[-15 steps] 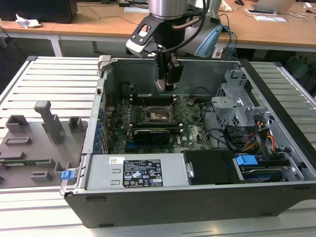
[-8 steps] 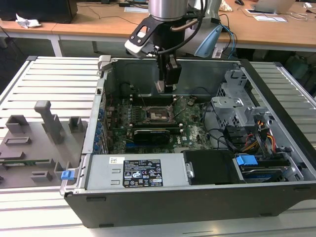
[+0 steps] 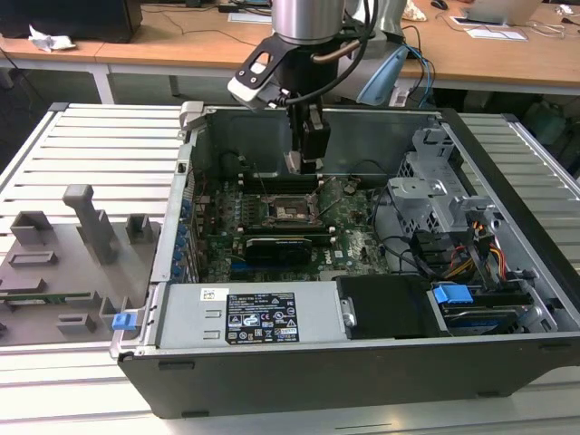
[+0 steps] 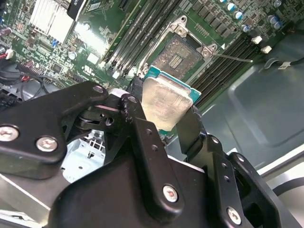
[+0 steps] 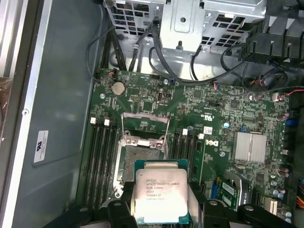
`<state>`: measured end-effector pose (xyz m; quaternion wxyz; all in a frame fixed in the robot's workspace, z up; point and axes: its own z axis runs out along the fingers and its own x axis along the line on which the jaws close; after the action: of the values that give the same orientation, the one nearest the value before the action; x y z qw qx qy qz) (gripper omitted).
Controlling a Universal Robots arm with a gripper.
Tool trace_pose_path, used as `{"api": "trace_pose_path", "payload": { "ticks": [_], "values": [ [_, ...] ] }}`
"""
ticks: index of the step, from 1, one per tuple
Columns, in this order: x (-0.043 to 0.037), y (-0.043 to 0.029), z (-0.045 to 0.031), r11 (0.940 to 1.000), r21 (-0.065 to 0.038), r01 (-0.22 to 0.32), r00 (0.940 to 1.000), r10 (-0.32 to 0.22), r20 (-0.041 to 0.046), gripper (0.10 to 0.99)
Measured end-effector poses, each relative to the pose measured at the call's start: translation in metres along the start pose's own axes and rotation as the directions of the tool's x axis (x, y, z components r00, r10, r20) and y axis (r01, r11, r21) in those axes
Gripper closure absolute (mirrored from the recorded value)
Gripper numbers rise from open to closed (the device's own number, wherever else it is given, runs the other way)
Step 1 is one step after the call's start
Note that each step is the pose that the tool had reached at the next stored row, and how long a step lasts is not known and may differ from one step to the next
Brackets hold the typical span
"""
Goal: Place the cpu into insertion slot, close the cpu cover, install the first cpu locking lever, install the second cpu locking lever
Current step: 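Place the cpu into insertion slot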
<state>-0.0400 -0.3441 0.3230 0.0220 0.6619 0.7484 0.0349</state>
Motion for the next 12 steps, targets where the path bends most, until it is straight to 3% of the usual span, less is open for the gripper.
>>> {"api": "trace_pose_path", "payload": {
  "ticks": [6, 12],
  "values": [
    [0.0, -0.0003, 0.0039, 0.999, -0.001, -0.044, 0.999, 0.044, 0.0036, 0.557],
    [-0.0001, -0.0007, 0.0087, 0.9905, -0.003, -0.138, 0.9904, 0.138, 0.011, 0.557]
  ]
}}
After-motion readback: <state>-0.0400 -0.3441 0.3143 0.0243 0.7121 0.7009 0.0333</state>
